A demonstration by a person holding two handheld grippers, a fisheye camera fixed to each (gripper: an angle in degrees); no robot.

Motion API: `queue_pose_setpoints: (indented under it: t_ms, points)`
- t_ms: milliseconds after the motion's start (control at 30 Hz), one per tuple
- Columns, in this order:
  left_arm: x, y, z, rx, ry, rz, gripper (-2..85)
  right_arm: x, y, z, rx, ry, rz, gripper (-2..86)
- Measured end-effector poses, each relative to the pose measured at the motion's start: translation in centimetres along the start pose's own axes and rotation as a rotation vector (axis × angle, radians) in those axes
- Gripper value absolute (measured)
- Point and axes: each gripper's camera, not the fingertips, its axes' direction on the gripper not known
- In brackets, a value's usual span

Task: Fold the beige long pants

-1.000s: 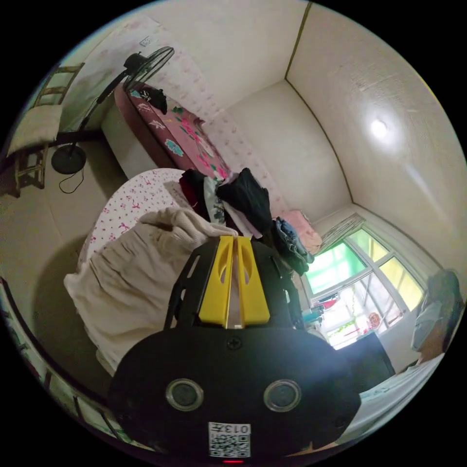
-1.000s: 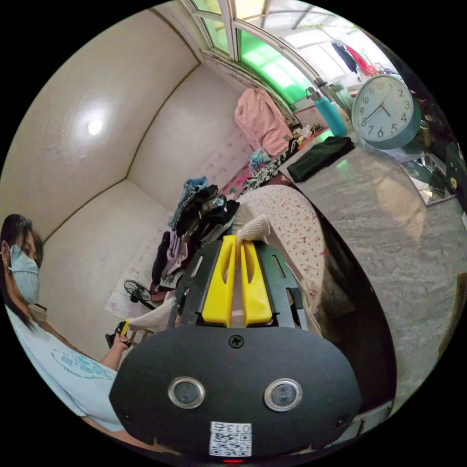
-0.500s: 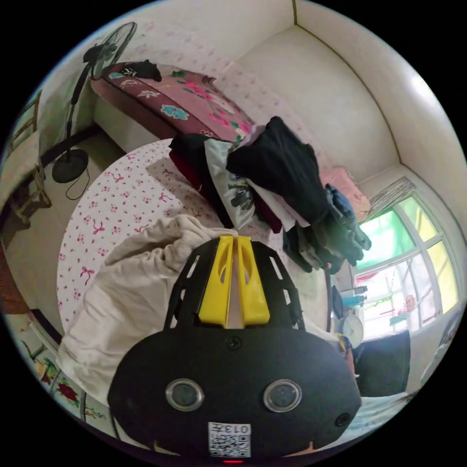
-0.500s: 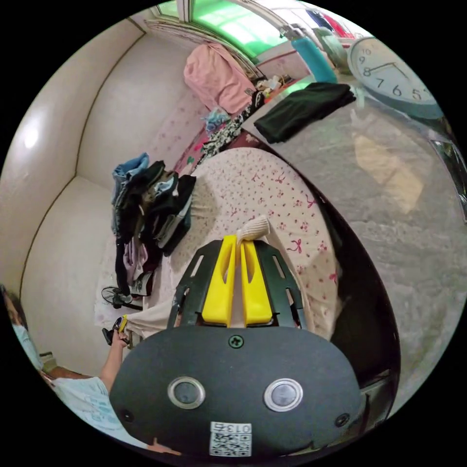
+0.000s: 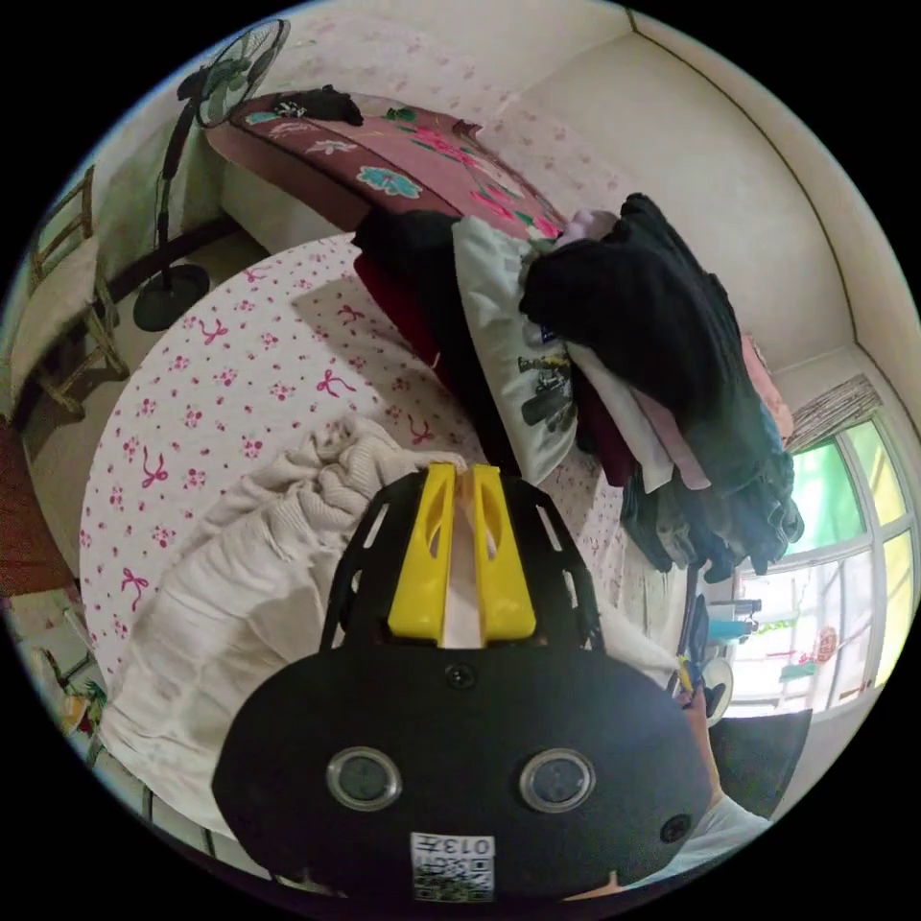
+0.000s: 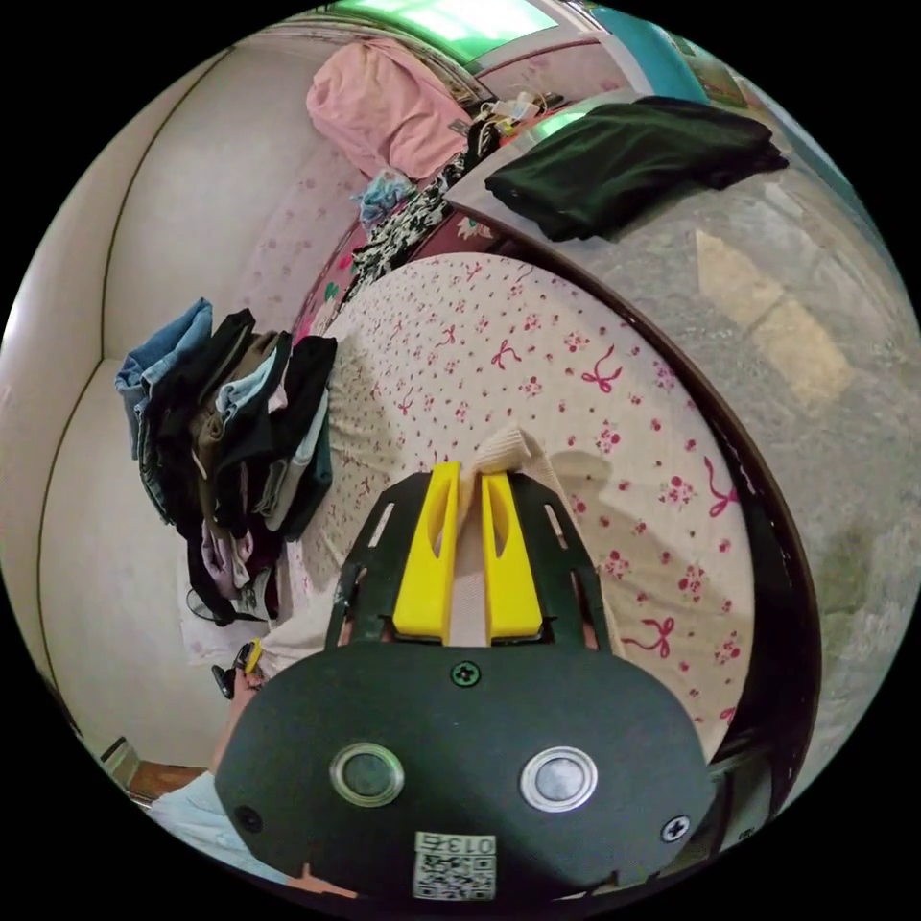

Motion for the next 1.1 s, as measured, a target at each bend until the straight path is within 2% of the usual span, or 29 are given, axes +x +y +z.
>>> queue_pose_setpoints:
  t_ms: [100,167,267,333,367,433,467,533,600,667,767,967,1100]
  points:
    - [-0.4,1.4,-2.1,0.14,0.06,-0.014,5.8,-1.0,0.0,-1.1,0.065,-0.04,-0.004,7.0]
    - [-0.2,1.8,-3.4,0.171,0.075,0.021,5.6,-2.6,0.0,-2.4,0.082,-0.017,-0.109,7.0]
    - [4.7,2.6,-2.3,0.015,0.036,0.36,4.5,-6.2,0.5,-2.5,0.038,0.106,-0.353,7.0]
    - [10.0,4.7,0.5,-0.118,-0.065,0.61,4.8,-8.5,0.9,-2.3,0.035,0.176,-0.463,7.2]
    - [11.2,5.4,1.2,-0.14,-0.078,0.659,4.8,-9.9,1.1,-2.5,0.057,0.205,-0.502,7.1]
    - [15.2,7.8,4.2,-0.231,-0.103,0.835,5.2,-10.9,1.0,-3.7,0.155,0.228,-0.452,6.9]
    - [16.1,8.5,5.0,-0.255,-0.115,0.88,5.4,-10.6,0.7,-5.0,0.252,0.186,-0.356,6.5]
    - [19.2,11.0,8.1,-0.349,-0.191,1.047,6.1,-10.7,0.0,-5.9,0.284,0.084,-0.349,5.7]
    - [20.8,12.6,10.1,-0.396,-0.231,1.153,6.2,-13.4,-0.5,-4.3,0.136,0.138,-0.52,5.3]
    - [22.2,13.8,11.5,-0.417,-0.263,1.234,6.5,-18.2,0.5,-0.2,-0.108,0.259,-0.819,5.2]
    - [23.8,15.1,13.2,-0.455,-0.303,1.333,7.4,-22.2,2.4,4.1,-0.233,0.291,-1.039,5.2]
    - [25.0,16.6,15.4,-0.552,-0.307,1.449,7.4,-26.7,5.0,10.7,-0.465,0.341,-1.312,5.9]
    - [25.0,15.9,15.9,-0.586,-0.247,1.409,2.9,-27.5,5.3,12.7,-0.524,0.372,-1.36,5.4]
